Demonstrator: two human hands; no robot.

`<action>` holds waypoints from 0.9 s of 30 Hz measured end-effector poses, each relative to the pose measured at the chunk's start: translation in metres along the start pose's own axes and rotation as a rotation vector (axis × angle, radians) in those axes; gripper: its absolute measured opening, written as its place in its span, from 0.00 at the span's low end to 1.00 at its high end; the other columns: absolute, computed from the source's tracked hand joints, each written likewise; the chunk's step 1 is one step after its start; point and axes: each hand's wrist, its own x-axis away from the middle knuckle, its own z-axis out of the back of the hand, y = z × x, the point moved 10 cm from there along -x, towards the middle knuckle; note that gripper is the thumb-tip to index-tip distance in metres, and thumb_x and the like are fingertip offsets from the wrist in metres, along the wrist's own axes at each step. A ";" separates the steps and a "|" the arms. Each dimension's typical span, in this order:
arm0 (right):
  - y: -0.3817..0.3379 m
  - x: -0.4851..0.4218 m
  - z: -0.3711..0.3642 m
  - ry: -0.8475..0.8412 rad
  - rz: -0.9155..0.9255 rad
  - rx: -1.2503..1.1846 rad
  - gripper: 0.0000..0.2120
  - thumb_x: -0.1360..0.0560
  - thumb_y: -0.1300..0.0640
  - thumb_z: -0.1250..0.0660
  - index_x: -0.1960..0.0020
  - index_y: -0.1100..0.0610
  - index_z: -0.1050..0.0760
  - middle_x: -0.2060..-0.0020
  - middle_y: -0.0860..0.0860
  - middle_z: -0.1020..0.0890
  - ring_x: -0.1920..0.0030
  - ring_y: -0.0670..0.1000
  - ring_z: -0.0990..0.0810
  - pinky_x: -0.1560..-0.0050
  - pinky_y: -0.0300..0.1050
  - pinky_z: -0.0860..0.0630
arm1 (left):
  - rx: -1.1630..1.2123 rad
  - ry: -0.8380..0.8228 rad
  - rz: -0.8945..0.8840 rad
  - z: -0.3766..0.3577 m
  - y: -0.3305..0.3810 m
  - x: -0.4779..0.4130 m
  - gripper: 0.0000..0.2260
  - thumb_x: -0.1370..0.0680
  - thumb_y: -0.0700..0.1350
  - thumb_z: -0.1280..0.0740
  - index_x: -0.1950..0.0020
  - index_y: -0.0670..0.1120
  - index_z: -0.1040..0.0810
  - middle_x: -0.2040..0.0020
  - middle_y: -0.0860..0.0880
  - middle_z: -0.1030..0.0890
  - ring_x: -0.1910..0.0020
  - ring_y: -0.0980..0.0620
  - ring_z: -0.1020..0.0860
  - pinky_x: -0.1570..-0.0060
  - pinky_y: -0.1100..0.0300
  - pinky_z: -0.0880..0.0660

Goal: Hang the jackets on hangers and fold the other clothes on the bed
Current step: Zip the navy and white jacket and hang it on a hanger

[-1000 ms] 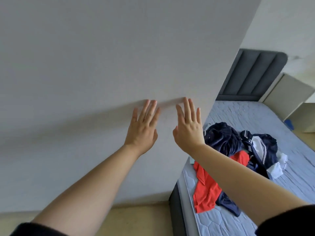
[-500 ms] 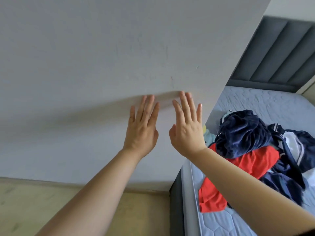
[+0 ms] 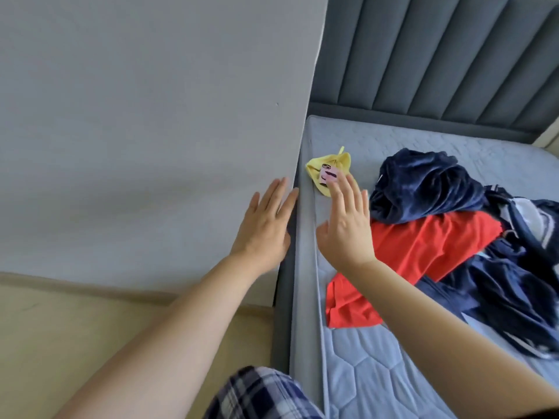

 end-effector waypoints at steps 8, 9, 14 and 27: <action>0.119 0.077 0.033 -0.144 -0.126 0.049 0.33 0.31 0.66 0.39 0.26 0.63 0.41 0.26 0.58 0.40 0.24 0.57 0.48 0.25 0.57 0.51 | 0.022 -0.088 0.038 -0.037 0.108 0.018 0.33 0.24 0.40 0.38 0.22 0.44 0.50 0.21 0.44 0.54 0.23 0.47 0.53 0.26 0.48 0.51; 0.133 0.084 0.035 -0.152 -0.153 0.041 0.33 0.30 0.66 0.40 0.26 0.62 0.42 0.26 0.58 0.41 0.24 0.57 0.48 0.25 0.57 0.52 | 0.037 -0.104 0.053 -0.045 0.119 0.016 0.34 0.24 0.40 0.38 0.22 0.45 0.51 0.21 0.45 0.54 0.23 0.47 0.53 0.26 0.49 0.51; 0.197 0.119 0.032 -0.234 -0.257 0.080 0.33 0.30 0.65 0.40 0.25 0.62 0.43 0.25 0.59 0.42 0.24 0.57 0.49 0.25 0.57 0.52 | 0.106 -0.177 0.076 -0.097 0.177 0.003 0.34 0.24 0.41 0.38 0.22 0.45 0.52 0.21 0.45 0.56 0.23 0.47 0.53 0.26 0.49 0.49; 0.387 0.196 0.001 -0.514 -0.698 0.159 0.36 0.24 0.56 0.37 0.23 0.59 0.52 0.23 0.56 0.50 0.23 0.56 0.53 0.26 0.58 0.52 | 0.175 -0.473 0.084 -0.253 0.275 -0.014 0.36 0.24 0.43 0.37 0.22 0.52 0.53 0.21 0.49 0.57 0.23 0.47 0.54 0.27 0.45 0.48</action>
